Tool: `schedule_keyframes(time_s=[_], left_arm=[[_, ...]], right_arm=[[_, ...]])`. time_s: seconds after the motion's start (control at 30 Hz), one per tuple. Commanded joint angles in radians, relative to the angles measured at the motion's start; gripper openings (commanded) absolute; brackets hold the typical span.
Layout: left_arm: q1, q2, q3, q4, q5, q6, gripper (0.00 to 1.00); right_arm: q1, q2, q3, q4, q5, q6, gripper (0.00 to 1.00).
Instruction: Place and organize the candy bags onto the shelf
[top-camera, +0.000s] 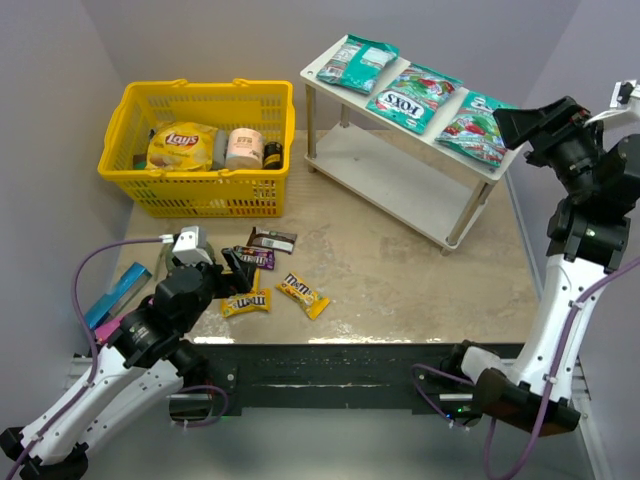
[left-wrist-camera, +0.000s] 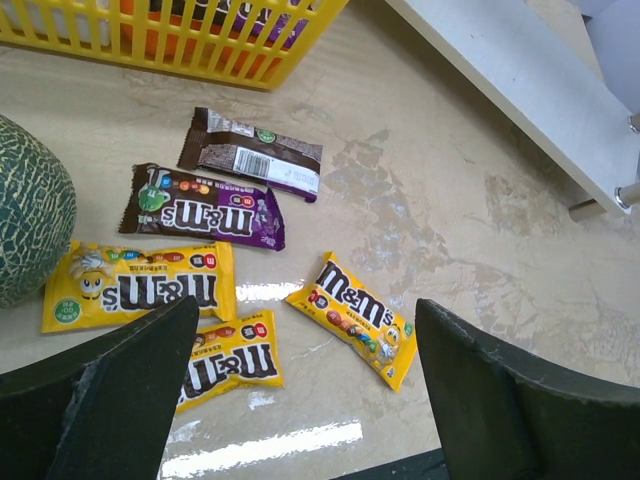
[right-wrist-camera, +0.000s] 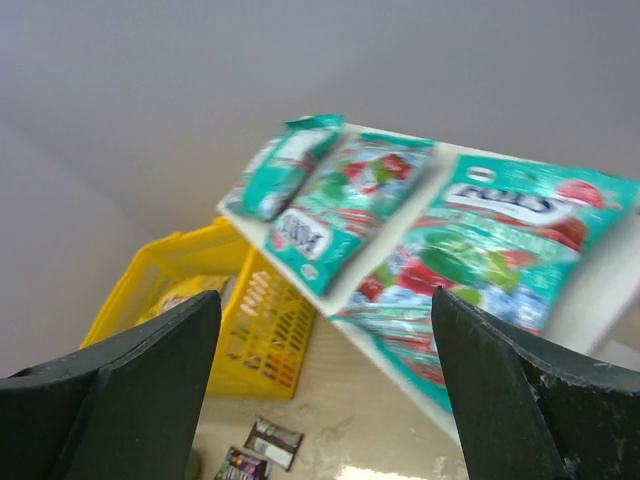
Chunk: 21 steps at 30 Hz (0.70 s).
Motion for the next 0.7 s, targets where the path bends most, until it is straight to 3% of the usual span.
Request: schedule_keyframes(time_s=[0.0, 0.13, 0.27, 0.47, 0.67], left_arm=[[0.002, 0.003, 0.006, 0.037, 0.011, 0.018, 0.99], [0.002, 0.004, 0.003, 0.040, 0.008, 0.018, 1.00], [0.002, 0.007, 0.004, 0.039, 0.003, 0.018, 0.99], [0.002, 0.009, 0.004, 0.029, -0.007, 0.014, 1.00], [0.002, 0.018, 0.006, 0.029, -0.007, 0.012, 0.99]], right_arm=[[0.053, -0.075, -0.008, 0.304, -0.285, 0.103, 0.91], [0.279, -0.073, 0.025, 0.215, -0.200, -0.019, 0.92], [0.586, -0.032, -0.036, 0.206, -0.092, -0.091, 0.93], [0.988, 0.094, -0.083, 0.112, 0.167, -0.242, 0.93], [1.153, 0.210, -0.213, 0.094, 0.267, -0.256, 0.90]])
